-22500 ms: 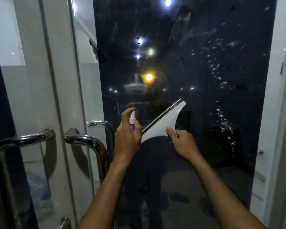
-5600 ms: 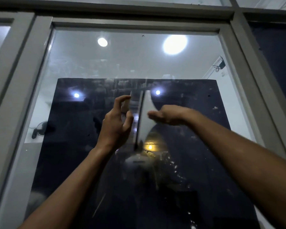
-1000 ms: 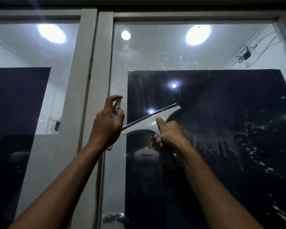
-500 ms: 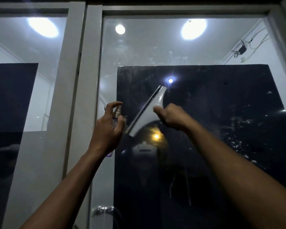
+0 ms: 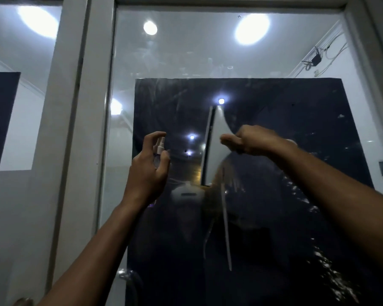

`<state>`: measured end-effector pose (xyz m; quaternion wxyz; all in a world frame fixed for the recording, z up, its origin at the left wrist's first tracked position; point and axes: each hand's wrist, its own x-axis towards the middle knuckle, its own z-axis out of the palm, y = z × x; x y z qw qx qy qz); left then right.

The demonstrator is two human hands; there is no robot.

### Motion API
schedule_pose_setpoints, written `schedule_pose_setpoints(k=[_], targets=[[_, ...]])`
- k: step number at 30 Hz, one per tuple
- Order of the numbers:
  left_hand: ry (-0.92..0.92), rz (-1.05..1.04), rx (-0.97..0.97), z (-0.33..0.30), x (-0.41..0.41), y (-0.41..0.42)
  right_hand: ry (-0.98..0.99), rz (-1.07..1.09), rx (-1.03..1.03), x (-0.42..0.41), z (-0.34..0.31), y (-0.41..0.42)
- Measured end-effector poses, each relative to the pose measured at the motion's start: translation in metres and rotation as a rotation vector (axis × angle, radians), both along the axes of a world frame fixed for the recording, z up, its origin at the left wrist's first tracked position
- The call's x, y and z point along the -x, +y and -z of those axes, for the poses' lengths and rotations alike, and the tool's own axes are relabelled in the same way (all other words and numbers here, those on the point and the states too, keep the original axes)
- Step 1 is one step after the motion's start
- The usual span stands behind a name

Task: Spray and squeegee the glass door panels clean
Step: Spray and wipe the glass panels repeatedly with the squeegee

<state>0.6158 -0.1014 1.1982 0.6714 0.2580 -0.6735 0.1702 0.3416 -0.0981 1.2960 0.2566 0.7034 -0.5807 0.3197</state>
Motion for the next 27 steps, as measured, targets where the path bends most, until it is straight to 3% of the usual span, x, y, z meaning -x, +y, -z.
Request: schedule_pose_setpoints(k=[4, 7, 11, 19, 27], targets=[[-0.01, 0.023, 0.001, 0.003, 0.014, 0.002, -0.052, 0.027, 0.026, 0.035, 0.01, 0.016], [-0.012, 0.042, -0.002, 0.001, 0.022, 0.002, 0.067, 0.024, 0.131, -0.002, -0.001, 0.013], [0.025, 0.066, 0.011, 0.001, 0.032, 0.004, 0.144, -0.049, 0.101, -0.054, 0.014, -0.006], [0.004, 0.098, -0.011, 0.025, 0.049, 0.003, 0.05, 0.016, 0.011, 0.062, 0.043, 0.017], [0.003, 0.14, -0.038, 0.039, 0.078, 0.006, 0.178, -0.037, 0.044, 0.022, 0.061, 0.001]])
